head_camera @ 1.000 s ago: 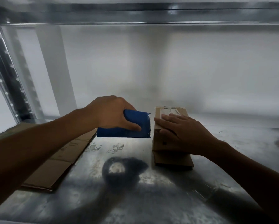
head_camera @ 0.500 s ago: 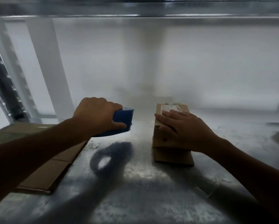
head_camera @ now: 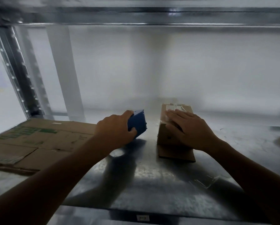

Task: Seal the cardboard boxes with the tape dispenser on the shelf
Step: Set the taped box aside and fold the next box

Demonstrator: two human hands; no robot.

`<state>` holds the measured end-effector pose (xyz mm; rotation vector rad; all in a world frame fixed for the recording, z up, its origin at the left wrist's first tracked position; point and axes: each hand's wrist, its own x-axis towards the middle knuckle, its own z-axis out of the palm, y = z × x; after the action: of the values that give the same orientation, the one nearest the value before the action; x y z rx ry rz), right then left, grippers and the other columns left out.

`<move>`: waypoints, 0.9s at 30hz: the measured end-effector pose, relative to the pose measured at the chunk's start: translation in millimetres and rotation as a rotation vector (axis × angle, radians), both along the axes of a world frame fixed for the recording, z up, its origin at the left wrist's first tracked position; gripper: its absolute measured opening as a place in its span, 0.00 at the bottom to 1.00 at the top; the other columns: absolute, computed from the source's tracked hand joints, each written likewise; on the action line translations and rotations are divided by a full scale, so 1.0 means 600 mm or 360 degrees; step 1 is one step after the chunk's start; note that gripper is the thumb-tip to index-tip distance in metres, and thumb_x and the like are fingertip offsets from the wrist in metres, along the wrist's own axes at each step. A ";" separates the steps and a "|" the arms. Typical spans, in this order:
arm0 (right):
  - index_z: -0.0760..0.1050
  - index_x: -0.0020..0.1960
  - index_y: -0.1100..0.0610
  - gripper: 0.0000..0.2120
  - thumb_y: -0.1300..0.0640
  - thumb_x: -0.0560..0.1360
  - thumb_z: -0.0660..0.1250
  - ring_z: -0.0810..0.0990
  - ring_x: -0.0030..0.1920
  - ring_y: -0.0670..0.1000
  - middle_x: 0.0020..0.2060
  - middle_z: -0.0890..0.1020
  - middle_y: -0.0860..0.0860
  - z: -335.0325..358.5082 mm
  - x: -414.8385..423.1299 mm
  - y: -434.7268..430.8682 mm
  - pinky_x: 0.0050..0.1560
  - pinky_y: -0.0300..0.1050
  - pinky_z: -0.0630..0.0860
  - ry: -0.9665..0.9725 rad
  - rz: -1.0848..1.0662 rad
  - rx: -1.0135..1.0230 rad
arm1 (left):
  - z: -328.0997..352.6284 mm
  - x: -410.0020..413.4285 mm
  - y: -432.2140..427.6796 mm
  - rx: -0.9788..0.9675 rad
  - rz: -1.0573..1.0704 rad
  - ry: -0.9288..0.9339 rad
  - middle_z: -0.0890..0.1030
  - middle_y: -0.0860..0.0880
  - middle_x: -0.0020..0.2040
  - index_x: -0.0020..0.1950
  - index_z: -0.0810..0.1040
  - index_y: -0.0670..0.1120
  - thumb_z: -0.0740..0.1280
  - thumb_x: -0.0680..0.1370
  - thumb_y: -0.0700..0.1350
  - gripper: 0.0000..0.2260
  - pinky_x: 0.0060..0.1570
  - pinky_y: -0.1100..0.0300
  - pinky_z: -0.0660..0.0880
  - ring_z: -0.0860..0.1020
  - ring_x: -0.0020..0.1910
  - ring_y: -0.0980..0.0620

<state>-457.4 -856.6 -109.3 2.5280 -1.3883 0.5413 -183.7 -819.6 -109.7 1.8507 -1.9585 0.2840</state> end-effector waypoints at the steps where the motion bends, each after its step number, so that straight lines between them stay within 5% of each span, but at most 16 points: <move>1: 0.68 0.77 0.49 0.32 0.34 0.80 0.48 0.67 0.77 0.52 0.76 0.70 0.47 -0.002 -0.002 0.000 0.73 0.49 0.63 -0.0062 0.0012 -0.0009 | -0.003 0.004 0.002 -0.0008 0.0018 -0.0009 0.81 0.50 0.49 0.73 0.66 0.56 0.64 0.78 0.57 0.24 0.39 0.57 0.70 0.75 0.40 0.50; 11: 0.67 0.77 0.44 0.26 0.37 0.81 0.55 0.64 0.77 0.48 0.77 0.68 0.44 0.006 -0.013 -0.010 0.75 0.49 0.60 -0.0024 0.0165 0.0091 | -0.020 0.026 0.033 -0.0015 0.0275 -0.0092 0.83 0.47 0.56 0.75 0.66 0.53 0.64 0.80 0.61 0.26 0.42 0.57 0.68 0.81 0.52 0.46; 18: 0.66 0.78 0.45 0.27 0.37 0.82 0.57 0.59 0.79 0.47 0.78 0.66 0.44 0.002 0.000 0.007 0.77 0.46 0.54 -0.0064 0.0208 0.0024 | -0.015 -0.013 0.054 0.0040 0.0441 -0.0018 0.79 0.45 0.57 0.72 0.70 0.49 0.64 0.81 0.58 0.22 0.52 0.52 0.78 0.80 0.55 0.44; 21: 0.67 0.77 0.48 0.27 0.39 0.81 0.60 0.57 0.79 0.45 0.78 0.66 0.45 0.005 -0.008 0.014 0.74 0.47 0.58 -0.0365 0.0289 0.0114 | 0.000 -0.037 0.066 -0.0304 0.0472 -0.0205 0.77 0.44 0.57 0.65 0.79 0.47 0.63 0.81 0.57 0.19 0.60 0.48 0.73 0.76 0.57 0.42; 24: 0.65 0.78 0.49 0.27 0.42 0.82 0.61 0.56 0.77 0.41 0.78 0.65 0.45 0.005 -0.025 0.011 0.75 0.47 0.60 -0.0741 0.0321 0.0142 | 0.007 -0.091 0.060 -0.0814 0.0025 0.0197 0.80 0.44 0.55 0.60 0.84 0.44 0.67 0.79 0.53 0.16 0.59 0.50 0.74 0.77 0.57 0.43; 27: 0.59 0.80 0.47 0.29 0.42 0.83 0.60 0.60 0.77 0.46 0.79 0.62 0.46 -0.004 -0.036 0.001 0.75 0.51 0.65 -0.0938 0.0263 0.0276 | 0.008 -0.158 0.030 -0.0605 -0.0364 0.0748 0.79 0.49 0.63 0.67 0.80 0.49 0.64 0.80 0.55 0.18 0.65 0.58 0.70 0.73 0.64 0.53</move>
<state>-479.1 -856.2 -111.9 2.7636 -1.4473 1.3376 -278.3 -801.3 -105.0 1.2975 -1.6327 0.1226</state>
